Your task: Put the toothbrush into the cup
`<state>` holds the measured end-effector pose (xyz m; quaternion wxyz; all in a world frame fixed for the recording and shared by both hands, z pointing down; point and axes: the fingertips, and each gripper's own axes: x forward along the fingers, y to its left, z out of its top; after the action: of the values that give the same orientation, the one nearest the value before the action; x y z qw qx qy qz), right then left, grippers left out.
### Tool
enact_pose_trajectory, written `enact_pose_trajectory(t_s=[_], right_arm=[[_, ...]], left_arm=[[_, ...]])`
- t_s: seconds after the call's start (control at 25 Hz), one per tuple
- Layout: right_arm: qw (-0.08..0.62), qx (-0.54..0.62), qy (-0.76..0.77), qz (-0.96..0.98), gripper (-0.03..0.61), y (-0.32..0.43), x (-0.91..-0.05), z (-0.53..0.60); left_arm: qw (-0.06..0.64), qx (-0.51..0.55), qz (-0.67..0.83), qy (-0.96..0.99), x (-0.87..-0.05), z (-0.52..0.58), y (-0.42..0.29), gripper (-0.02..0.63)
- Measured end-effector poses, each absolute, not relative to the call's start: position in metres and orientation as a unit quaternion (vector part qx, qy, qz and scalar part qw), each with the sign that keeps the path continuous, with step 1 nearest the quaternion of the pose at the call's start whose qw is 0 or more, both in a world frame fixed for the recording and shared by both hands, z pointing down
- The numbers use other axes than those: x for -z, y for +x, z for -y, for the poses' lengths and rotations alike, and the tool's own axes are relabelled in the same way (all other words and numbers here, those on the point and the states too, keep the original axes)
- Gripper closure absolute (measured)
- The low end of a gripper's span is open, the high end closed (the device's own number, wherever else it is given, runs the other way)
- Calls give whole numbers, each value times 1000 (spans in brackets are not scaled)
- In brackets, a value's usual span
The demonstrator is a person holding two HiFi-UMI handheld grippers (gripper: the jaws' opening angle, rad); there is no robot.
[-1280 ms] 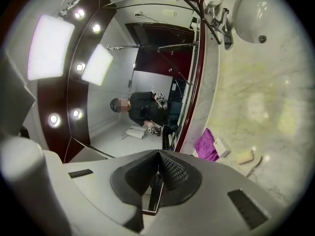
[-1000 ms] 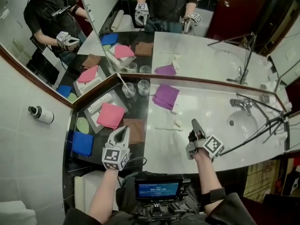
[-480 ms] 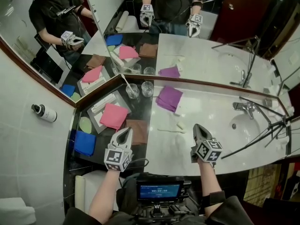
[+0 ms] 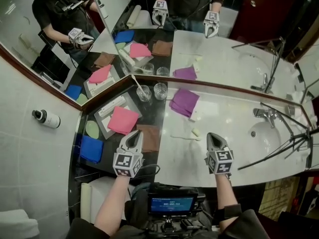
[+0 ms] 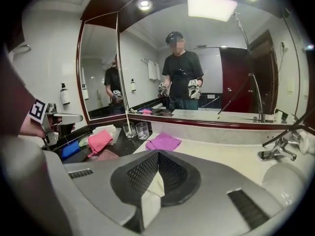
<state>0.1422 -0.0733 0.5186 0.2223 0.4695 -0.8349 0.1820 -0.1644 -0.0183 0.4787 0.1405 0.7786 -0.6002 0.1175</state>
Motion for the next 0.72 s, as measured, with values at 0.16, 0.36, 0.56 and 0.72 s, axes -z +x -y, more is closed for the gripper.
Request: enact_pose_trajectory(t_s=[0.16,0.36,0.56,0.72], right_arm=[[247,-176,451,839,577,135,-531,76],[249,-194,442,840,577,126,-544,79],[253,-207,440,836,577,114,-558,76],[251,-217,444,832,577,105,-566,74]], left_arm=[[152,-120,607,770,-488,38,-173,568],[177,-112,624,753,-505,74,-198,484],[194,-105,632,743,-521,125,-230,374],[187,-112,631,745,-535,173,-248,351]])
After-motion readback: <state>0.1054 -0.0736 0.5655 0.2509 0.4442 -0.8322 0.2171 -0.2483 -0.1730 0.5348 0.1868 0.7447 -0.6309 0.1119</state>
